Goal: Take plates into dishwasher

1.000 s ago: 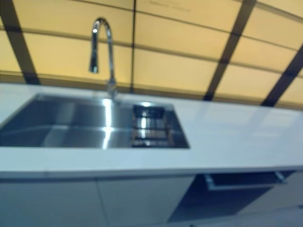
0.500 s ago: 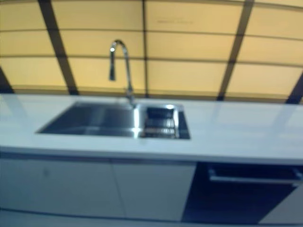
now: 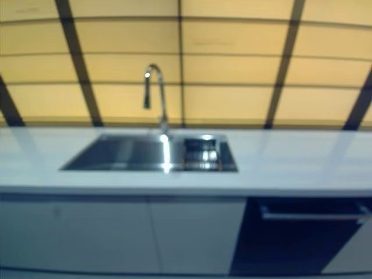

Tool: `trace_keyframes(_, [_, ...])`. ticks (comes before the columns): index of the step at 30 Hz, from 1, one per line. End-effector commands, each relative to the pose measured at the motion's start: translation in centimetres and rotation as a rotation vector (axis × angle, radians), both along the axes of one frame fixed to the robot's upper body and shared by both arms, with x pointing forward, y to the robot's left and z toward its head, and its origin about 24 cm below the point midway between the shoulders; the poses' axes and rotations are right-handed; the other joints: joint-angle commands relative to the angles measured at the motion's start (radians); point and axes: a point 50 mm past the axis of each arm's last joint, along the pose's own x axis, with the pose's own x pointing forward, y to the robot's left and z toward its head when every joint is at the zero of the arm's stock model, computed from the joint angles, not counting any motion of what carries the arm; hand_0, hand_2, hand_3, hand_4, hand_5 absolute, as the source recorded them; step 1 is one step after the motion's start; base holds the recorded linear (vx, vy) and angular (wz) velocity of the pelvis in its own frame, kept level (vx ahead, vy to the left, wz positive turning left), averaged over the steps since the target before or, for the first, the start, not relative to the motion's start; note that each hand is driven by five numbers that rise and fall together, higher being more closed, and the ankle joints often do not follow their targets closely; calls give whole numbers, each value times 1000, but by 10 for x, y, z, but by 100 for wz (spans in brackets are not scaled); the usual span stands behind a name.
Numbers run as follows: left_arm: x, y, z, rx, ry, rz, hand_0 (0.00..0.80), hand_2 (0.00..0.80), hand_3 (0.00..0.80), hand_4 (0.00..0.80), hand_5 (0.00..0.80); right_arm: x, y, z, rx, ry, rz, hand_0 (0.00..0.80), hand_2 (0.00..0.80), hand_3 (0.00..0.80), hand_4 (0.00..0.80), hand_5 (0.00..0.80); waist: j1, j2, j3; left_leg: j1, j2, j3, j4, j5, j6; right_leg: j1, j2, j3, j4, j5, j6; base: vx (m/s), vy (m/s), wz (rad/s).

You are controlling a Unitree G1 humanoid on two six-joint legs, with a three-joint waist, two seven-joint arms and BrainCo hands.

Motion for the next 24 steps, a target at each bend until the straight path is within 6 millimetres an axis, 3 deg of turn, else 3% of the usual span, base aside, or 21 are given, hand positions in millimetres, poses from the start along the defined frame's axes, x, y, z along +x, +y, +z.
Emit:
trace_keyframes(1, [26, 22, 14, 53, -83, 6, 0, 0, 0, 0, 0, 34, 10, 9, 60, -124, 6, 0, 0, 0, 0, 0, -10, -42, 74, 54, -28, -33, 29, -97, 45, -123, 39, 15, -55, 164, 52, -261, 219, -10])
trace_keyframes(6, [11, 39, 13, 84, -29, 62, 0, 0, 0, 0, 0, 34, 19, 7, 99, -112, 25, 0, 0, 0, 0, 0, -2, -27, 92, 51, -24, -4, -7, -53, 54, -150, 32, -6, 51, 151, 42, -204, 135, -19])
trace_keyframes(9, [5, 45, 12, 95, 5, 100, 0, 0, 0, 0, 0, 28, 22, 3, 112, -82, 28, 0, 0, 0, 0, 0, 2, -10, 69, 28, -14, 17, -26, -27, 72, -97, 43, 20, 123, 81, 18, -190, 27, -29])
trace_keyframes(12, [4, 44, 10, 91, 19, 123, 0, 0, 0, 0, 0, 21, 27, -1, 125, -57, 20, 0, 0, 0, 0, 0, 12, -8, 38, 14, -9, 28, -41, -15, 81, -22, 59, 28, 109, 12, 4, -107, -83, -1])
trace_keyframes(15, [5, 40, 9, 75, 14, 140, 0, 0, 0, 0, 0, 18, 32, -3, 125, -35, 47, 0, 0, 0, 0, 0, 27, -20, 14, 8, -10, 55, -44, -13, 68, 34, 69, -8, 7, -5, 1, -78, -163, -14])
trace_keyframes(17, [7, 36, 8, 64, 10, 138, 0, 0, 0, 0, 0, 19, 34, -3, 122, -31, 62, 0, 0, 0, 0, 0, 29, -21, 11, 8, -6, 63, -43, -15, 59, 44, 77, -5, -18, -7, -6, -65, -197, -19])
trace_keyframes(24, [12, 15, 5, 2, -7, 82, 0, 0, 0, 0, 0, 22, 29, -2, 100, -21, 51, 0, 0, 0, 0, 0, 21, -23, 10, 16, 45, 109, -62, 27, 3, 95, 130, -27, -77, -24, -45, -50, -189, -2])
